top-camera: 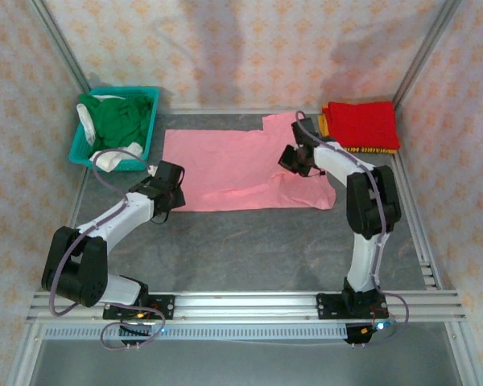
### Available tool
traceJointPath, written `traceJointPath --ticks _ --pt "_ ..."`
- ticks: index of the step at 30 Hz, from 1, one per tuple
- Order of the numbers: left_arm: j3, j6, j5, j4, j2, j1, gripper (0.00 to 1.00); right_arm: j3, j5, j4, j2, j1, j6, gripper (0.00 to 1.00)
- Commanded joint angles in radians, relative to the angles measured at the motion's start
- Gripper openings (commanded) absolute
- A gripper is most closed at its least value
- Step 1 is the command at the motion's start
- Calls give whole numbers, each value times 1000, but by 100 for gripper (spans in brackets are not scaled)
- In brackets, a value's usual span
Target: Fold and stack the t-shirts
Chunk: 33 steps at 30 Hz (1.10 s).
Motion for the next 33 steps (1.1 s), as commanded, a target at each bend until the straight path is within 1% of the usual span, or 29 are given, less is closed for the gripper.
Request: traceJointPath --ticks 1,3,4,5,6,7,8,11,15,18,20,23,28,31,33 --pt "-4 -3 -55 9 -2 -4 43 105 32 -63 62 10 -32 8" --pt "-11 -5 -55 13 -1 -3 43 161 24 -81 87 14 -41 34" --pt "-14 -6 -53 16 -1 -4 43 189 17 -96 94 16 -49 32" --pt "-17 -6 -54 18 -1 -4 43 209 13 -106 96 17 -56 28" --pt "-19 -9 -60 19 0 -4 43 225 10 -116 92 18 -60 31" --pt "-21 -12 -67 18 -1 -3 43 232 3 -126 81 17 -63 37" --pt "-23 -13 -72 21 -2 -2 43 230 5 -131 65 17 -66 40" --pt "-24 -19 -65 29 -1 2 44 131 13 -91 -44 5 -57 40" --pt "-3 -32 -27 23 26 38 45 -100 -15 3 -208 -54 -22 40" --pt "-6 -30 -1 20 41 58 45 -247 -23 -1 -298 -102 -24 36" --pt "-15 -27 31 23 54 78 45 -331 13 -18 -347 -125 -40 34" --pt "-38 -34 76 31 87 119 45 -402 47 -69 -366 -172 -51 35" --pt "-38 -31 72 -12 121 139 45 -486 93 -96 -398 -240 -85 36" --pt "-49 -42 73 -28 136 160 44 -484 85 -122 -369 -259 -111 37" --pt "-50 -45 72 -37 146 173 44 -498 74 -98 -363 -263 -119 37"
